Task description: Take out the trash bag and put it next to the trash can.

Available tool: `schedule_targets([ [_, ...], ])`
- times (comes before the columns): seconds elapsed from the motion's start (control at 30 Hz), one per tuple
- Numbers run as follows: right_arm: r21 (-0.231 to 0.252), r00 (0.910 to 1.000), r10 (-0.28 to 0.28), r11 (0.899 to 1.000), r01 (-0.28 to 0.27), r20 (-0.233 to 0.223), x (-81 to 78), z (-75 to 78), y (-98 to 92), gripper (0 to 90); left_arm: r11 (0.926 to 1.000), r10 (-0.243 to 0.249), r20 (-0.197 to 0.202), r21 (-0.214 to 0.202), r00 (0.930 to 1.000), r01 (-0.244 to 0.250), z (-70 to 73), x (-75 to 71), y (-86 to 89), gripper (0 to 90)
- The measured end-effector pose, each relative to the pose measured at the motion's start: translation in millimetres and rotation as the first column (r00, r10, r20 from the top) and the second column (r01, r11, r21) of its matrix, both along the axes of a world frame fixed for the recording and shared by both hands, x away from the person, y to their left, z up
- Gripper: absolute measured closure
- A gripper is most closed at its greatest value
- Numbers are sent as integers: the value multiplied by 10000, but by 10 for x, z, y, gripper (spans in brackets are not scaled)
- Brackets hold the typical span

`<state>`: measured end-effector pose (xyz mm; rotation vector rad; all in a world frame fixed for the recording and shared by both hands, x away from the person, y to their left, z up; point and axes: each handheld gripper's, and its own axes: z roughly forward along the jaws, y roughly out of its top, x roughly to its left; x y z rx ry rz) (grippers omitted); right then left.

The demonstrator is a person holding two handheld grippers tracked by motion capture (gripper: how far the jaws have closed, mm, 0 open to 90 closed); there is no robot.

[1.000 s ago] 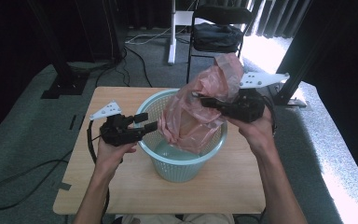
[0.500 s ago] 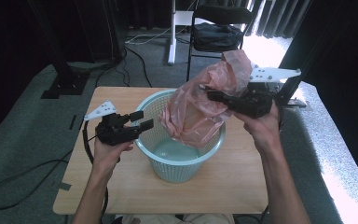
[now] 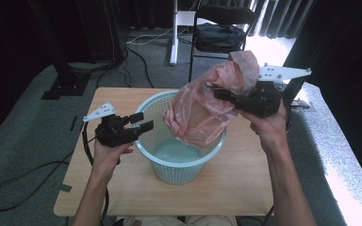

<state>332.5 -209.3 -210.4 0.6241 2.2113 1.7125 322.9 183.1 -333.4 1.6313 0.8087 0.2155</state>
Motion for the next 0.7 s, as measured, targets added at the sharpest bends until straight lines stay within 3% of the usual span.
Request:
schedule_targets([
  [0.43,11,10000,-22,10000,22,-11,0,4,-11,857,9999,57,-48,154,10000,-57,-25,-5,42,383],
  [0.7,100,9999,-112,9999,110,122,-15,66,-50,858,10000,18,-91,43,10000,-17,-23,-7,63,382],
])
